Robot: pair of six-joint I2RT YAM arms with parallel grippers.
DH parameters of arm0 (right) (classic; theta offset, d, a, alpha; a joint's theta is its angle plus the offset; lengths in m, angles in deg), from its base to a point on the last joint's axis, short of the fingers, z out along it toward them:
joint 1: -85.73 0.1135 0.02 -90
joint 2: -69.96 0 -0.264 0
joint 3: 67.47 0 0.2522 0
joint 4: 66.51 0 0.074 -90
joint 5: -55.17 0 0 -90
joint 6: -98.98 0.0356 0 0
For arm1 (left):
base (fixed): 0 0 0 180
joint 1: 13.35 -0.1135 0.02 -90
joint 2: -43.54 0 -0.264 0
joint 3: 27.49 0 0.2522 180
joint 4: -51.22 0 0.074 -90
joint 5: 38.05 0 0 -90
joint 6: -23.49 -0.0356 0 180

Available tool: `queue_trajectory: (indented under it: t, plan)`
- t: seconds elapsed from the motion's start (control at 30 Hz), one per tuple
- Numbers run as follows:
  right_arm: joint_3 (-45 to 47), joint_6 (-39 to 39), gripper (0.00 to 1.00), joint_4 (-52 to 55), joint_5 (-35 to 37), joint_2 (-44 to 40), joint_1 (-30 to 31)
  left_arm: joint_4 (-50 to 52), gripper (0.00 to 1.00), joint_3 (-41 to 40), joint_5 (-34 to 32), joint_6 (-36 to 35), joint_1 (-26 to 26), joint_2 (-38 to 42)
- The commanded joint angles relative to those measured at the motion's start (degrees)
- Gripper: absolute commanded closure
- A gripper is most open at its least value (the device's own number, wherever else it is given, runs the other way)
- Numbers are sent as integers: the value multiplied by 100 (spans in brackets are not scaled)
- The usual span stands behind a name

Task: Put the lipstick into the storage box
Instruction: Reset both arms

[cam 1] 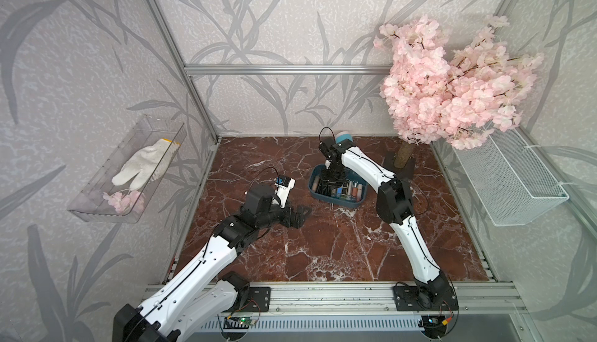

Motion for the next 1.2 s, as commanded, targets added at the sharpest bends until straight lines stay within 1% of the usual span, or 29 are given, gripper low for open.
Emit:
queue_trajectory:
  t: [0.0,0.17,0.3,0.4,0.5,0.6,0.63,0.7,0.77,0.8,0.83,0.87,0.9,0.93,0.97,1.0,1.1,1.17]
  plan:
    - [-138,21,61,49,-53,153,-17,27,0,-58,-8,-39,-31,111]
    - [-133,-53,61,-64,-179,55,-38,24,0,-72,-34,-28,-28,151]
    - [-121,-202,61,-285,-380,-227,-34,-88,0,-80,-128,52,-32,112]
    - [19,-376,59,-710,-844,-507,-33,-261,0,-85,-225,134,-36,59]
    - [328,-440,57,-1377,-1478,-855,-33,-396,0,-80,-359,239,-37,37]
    - [740,-352,56,-2149,-2013,-1187,-38,-417,0,-54,-486,268,-38,60]
    - [943,-303,55,-2436,-2089,-1336,-32,-410,0,-51,-542,278,-37,95]
    - [1472,-265,54,-3002,-2080,-1680,-36,-392,0,-62,-637,270,-36,184]
    - [2320,-274,52,-3961,-2047,-2187,-36,-378,0,-119,-719,236,-30,319]
    - [2783,-262,48,-4510,-2036,-2467,-39,-356,0,-148,-768,228,-35,390]
    - [3357,-231,39,-5193,-1972,-2784,-32,-343,0,-181,-828,233,-36,472]
    - [3965,-196,25,-5972,-1881,-3114,-37,-335,0,-218,-878,242,-38,553]
    - [4506,-158,8,-6745,-1786,-3388,-25,-320,0,-251,-931,257,-37,622]
    - [5077,-116,1,-7584,-1622,-3668,-22,-307,0,-297,-990,292,-32,690]
    - [5451,-131,1,-7963,-1437,-3906,-28,-300,0,-324,-1037,327,-44,755]
    - [5617,-204,1,-8044,-1323,-4047,-30,-286,0,-362,-1079,366,-38,813]
    - [5872,-712,1,-8049,-1396,-4342,-30,-253,0,-435,-1228,443,-39,969]
    - [6185,-1040,1,-8272,-1480,-4623,-17,-228,0,-492,-1391,537,-43,1062]
